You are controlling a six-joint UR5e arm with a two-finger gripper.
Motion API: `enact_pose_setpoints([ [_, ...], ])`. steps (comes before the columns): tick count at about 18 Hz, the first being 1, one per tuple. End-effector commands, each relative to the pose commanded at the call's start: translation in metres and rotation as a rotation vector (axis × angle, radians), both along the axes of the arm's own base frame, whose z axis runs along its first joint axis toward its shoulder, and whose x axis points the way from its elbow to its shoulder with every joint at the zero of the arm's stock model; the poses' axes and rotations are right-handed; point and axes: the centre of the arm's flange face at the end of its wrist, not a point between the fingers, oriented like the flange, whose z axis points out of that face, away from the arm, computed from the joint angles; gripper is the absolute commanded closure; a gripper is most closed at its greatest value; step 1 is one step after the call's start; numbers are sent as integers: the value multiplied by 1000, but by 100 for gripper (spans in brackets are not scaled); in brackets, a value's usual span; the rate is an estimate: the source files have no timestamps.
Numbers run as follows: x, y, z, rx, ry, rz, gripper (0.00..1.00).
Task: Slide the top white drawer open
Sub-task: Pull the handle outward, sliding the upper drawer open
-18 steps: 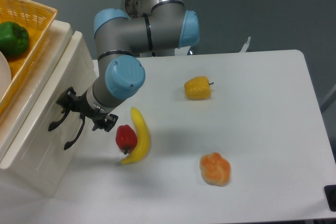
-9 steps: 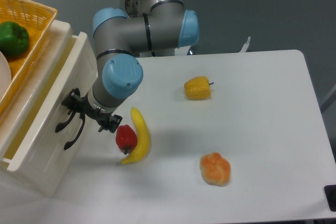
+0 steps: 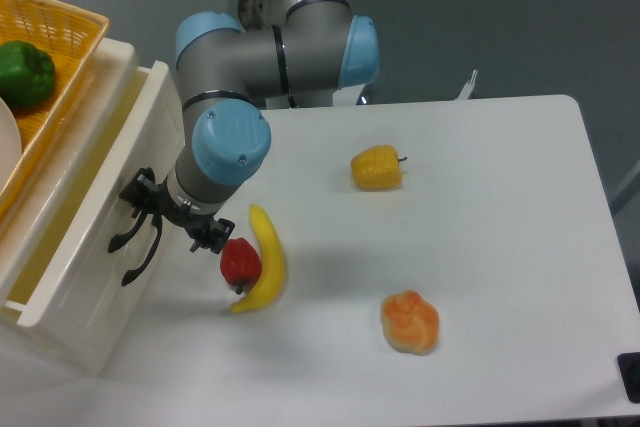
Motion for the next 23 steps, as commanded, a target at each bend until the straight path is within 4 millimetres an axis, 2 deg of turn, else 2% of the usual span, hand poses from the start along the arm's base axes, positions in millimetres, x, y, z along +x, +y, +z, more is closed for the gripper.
enact_pose_setpoints([
  [23, -29, 0, 16, 28, 21, 40, 0],
])
